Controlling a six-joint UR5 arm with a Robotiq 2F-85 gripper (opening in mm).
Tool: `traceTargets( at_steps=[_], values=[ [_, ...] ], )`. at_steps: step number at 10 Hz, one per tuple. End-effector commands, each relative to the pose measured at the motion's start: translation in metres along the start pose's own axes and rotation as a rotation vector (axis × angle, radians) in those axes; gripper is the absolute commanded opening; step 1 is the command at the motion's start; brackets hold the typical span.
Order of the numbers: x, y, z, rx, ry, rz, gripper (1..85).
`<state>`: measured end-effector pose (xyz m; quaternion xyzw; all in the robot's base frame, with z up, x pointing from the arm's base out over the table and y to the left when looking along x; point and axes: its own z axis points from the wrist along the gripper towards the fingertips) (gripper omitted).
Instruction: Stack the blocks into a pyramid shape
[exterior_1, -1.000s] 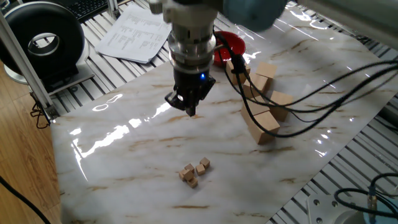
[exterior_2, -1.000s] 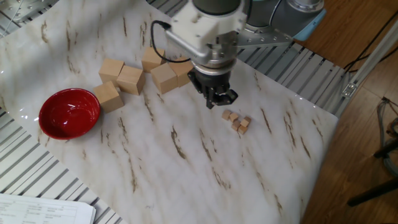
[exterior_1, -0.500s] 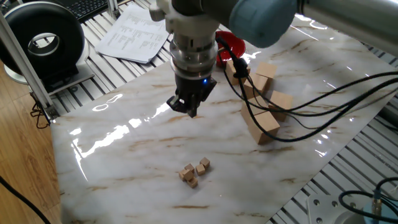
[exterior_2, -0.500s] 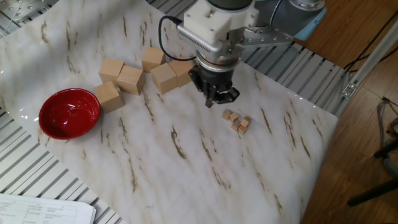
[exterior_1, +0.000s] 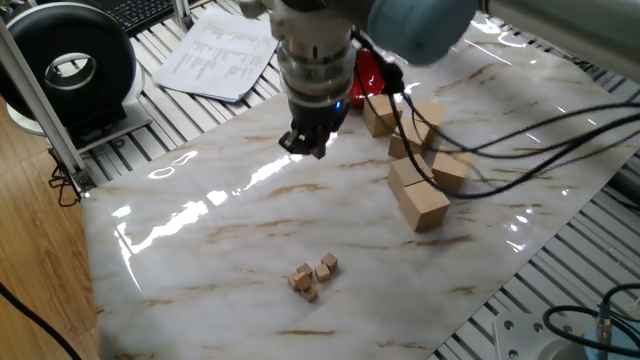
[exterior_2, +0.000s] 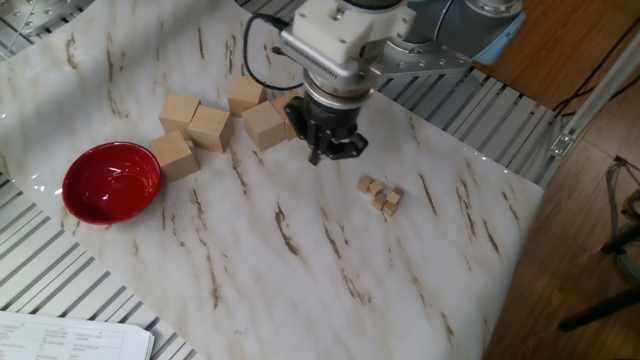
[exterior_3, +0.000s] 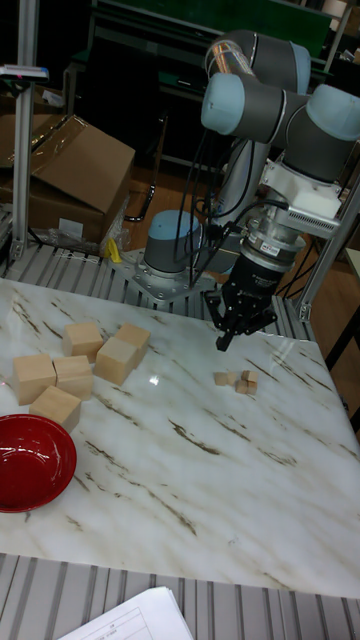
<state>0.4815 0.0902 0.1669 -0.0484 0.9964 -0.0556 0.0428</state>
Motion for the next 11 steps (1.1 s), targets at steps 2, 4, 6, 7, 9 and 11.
traceTargets(
  at_steps=[2, 4, 6, 7, 9, 11],
  values=[
    [0.015, -0.004, -0.015, -0.022, 0.064, -0.049, 1.0],
    [0.032, 0.014, -0.010, -0.049, 0.078, -0.054, 1.0],
    [0.046, 0.028, -0.012, -0.107, 0.126, -0.099, 1.0],
    [0.041, 0.043, -0.014, -0.164, 0.109, -0.071, 1.0],
    [0.028, 0.031, -0.011, -0.115, 0.056, -0.125, 1.0],
    [0.028, 0.005, -0.009, -0.018, 0.062, -0.160, 1.0]
  ],
)
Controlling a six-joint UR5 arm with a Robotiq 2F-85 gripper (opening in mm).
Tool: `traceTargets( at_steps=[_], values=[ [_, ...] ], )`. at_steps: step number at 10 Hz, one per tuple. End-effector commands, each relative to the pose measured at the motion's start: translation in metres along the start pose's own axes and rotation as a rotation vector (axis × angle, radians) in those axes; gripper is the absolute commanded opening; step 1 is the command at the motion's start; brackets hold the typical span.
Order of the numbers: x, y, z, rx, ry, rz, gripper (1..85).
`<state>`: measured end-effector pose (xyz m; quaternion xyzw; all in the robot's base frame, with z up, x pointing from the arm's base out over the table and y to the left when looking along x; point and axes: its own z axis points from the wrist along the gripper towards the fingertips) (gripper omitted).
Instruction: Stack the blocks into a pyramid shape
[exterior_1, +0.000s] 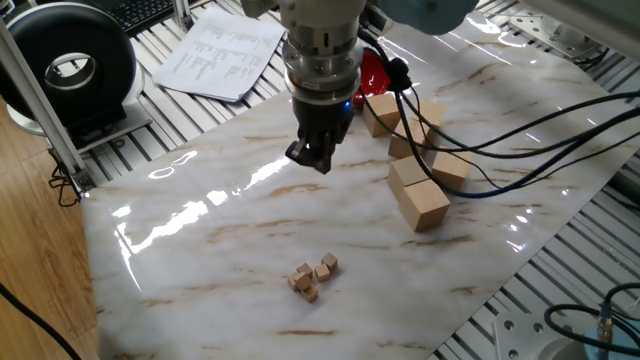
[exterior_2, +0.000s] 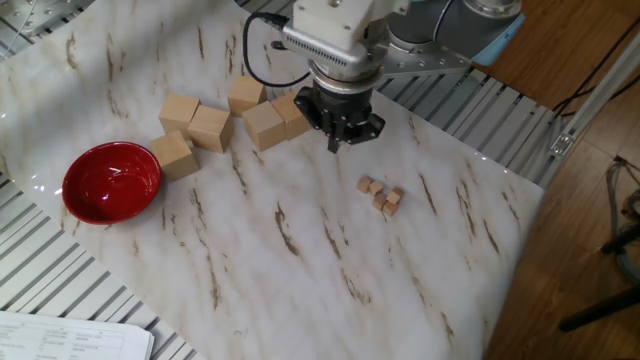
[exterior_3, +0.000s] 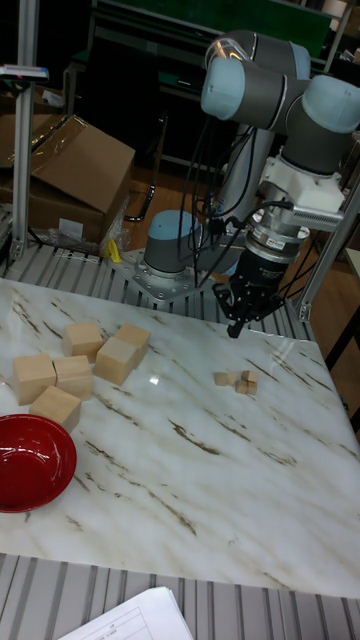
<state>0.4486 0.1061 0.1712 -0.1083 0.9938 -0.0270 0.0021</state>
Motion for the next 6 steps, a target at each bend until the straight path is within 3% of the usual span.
traceTargets(
  at_steps=[1, 2, 4, 6],
  values=[
    [-0.003, -0.034, -0.003, 0.133, -0.007, -0.110, 1.0],
    [0.004, -0.046, -0.005, 0.177, 0.034, -0.219, 1.0],
    [0.009, -0.037, -0.004, 0.135, 0.056, -0.320, 1.0],
    [0.014, -0.033, -0.004, 0.116, 0.078, -0.398, 1.0]
  ],
)
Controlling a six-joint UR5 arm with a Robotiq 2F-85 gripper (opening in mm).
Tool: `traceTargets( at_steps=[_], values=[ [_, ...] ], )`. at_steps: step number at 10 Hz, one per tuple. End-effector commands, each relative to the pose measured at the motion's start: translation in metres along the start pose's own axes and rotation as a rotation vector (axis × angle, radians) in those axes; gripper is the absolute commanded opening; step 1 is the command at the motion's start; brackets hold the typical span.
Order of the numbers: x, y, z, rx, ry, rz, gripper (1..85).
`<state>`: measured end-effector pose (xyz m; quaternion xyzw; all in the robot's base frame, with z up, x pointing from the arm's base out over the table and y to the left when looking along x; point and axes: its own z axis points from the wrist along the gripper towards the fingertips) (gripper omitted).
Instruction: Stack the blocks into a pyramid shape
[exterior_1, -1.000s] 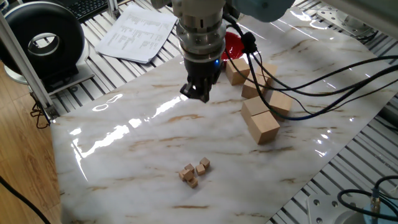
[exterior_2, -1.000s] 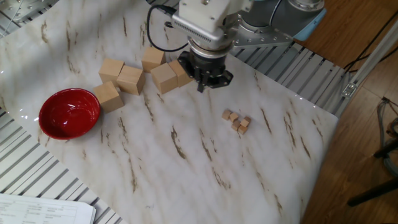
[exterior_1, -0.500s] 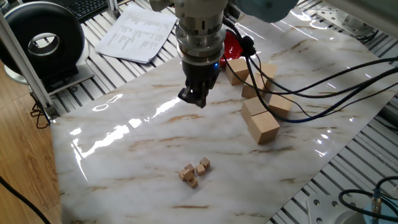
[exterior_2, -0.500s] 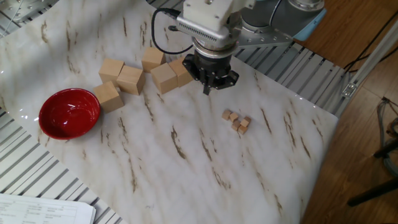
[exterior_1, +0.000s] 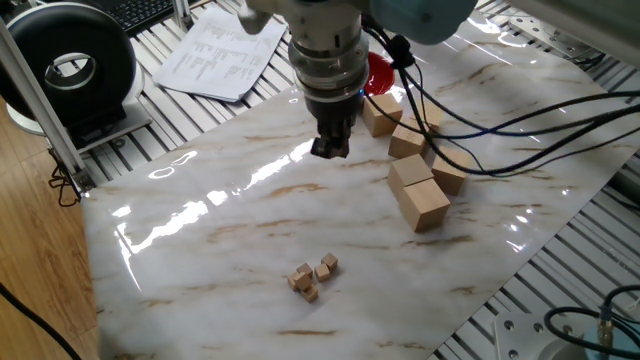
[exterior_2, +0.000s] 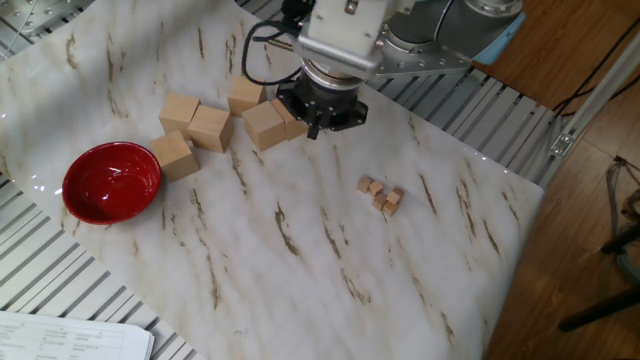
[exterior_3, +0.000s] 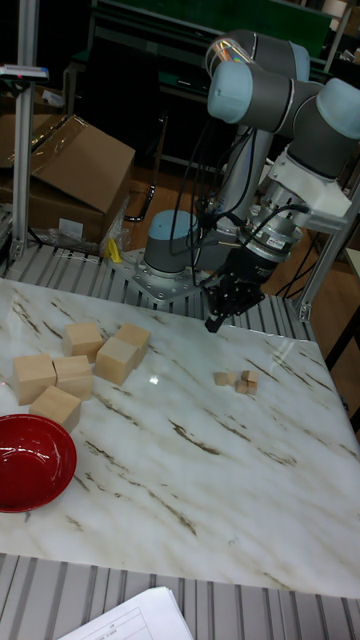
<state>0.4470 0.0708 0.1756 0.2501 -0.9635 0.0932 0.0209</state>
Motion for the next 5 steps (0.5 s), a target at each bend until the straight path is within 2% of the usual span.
traceTargets(
  at_steps=[1, 2, 3, 5],
  values=[
    [0.003, 0.007, -0.001, -0.028, 0.007, -0.155, 1.0],
    [-0.001, 0.001, -0.001, -0.005, -0.007, -0.283, 1.0],
    [-0.002, -0.011, -0.001, 0.042, -0.002, -0.390, 1.0],
    [-0.016, -0.001, -0.002, 0.020, -0.058, -0.540, 1.0]
  ],
)
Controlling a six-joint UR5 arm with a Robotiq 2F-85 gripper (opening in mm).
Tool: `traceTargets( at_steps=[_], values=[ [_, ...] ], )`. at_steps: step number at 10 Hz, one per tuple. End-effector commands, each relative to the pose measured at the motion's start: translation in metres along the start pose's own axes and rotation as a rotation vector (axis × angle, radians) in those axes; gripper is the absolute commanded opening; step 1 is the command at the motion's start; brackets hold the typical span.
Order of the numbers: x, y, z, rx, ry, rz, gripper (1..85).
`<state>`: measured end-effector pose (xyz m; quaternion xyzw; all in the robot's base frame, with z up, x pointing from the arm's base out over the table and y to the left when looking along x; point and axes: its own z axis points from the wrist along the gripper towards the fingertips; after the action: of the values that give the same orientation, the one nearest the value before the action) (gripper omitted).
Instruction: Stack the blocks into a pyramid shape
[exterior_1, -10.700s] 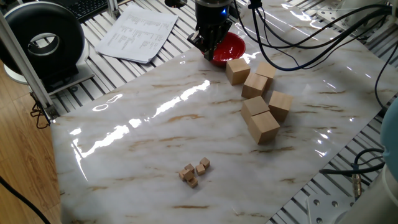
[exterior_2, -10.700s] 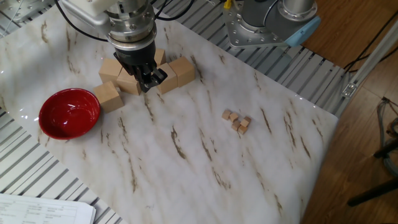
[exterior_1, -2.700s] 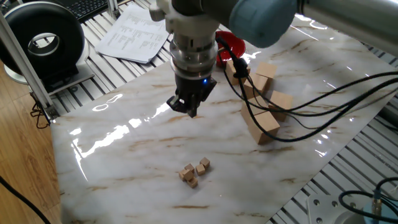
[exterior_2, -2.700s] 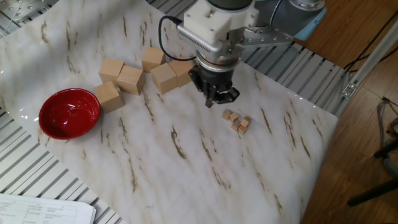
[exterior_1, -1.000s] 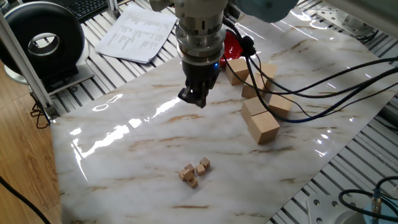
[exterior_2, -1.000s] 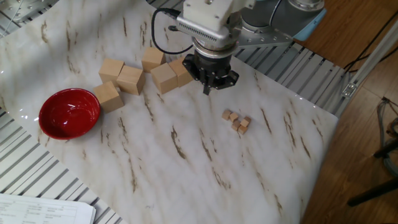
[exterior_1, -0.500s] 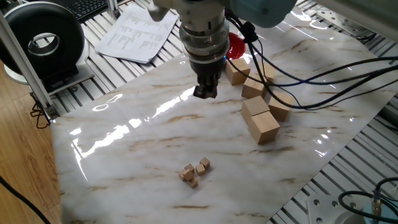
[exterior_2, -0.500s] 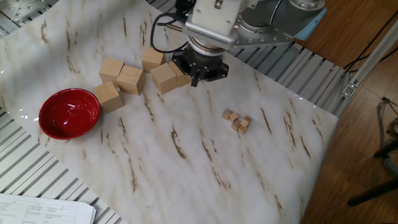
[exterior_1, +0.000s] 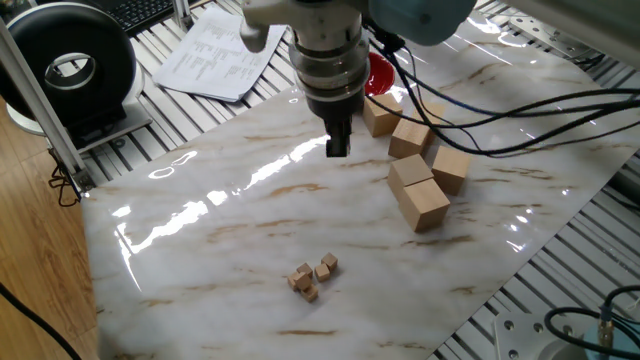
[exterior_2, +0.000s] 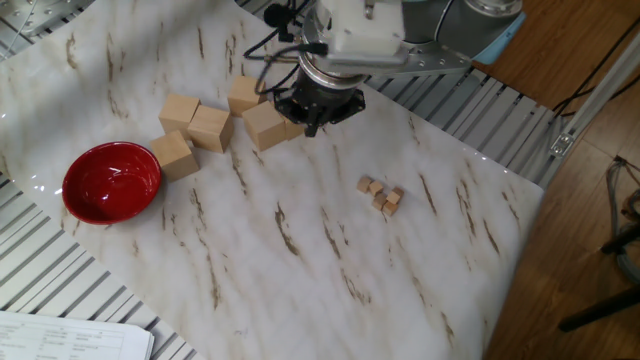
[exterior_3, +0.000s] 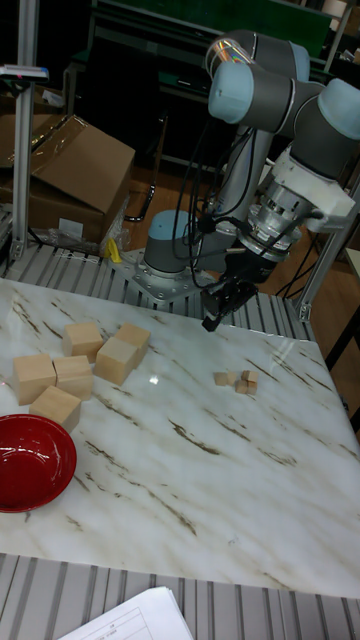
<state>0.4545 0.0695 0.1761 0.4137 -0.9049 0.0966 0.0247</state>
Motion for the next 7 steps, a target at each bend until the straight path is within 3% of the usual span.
traceTargets(
  at_steps=[1, 3, 5, 7],
  values=[
    [-0.027, -0.015, -0.003, 0.072, -0.095, -0.269, 1.0],
    [-0.055, -0.029, -0.009, 0.143, -0.198, -0.303, 1.0],
    [-0.057, -0.035, -0.010, 0.168, -0.202, -0.315, 1.0],
    [-0.050, -0.031, -0.008, 0.144, -0.179, -0.277, 1.0]
  ],
)
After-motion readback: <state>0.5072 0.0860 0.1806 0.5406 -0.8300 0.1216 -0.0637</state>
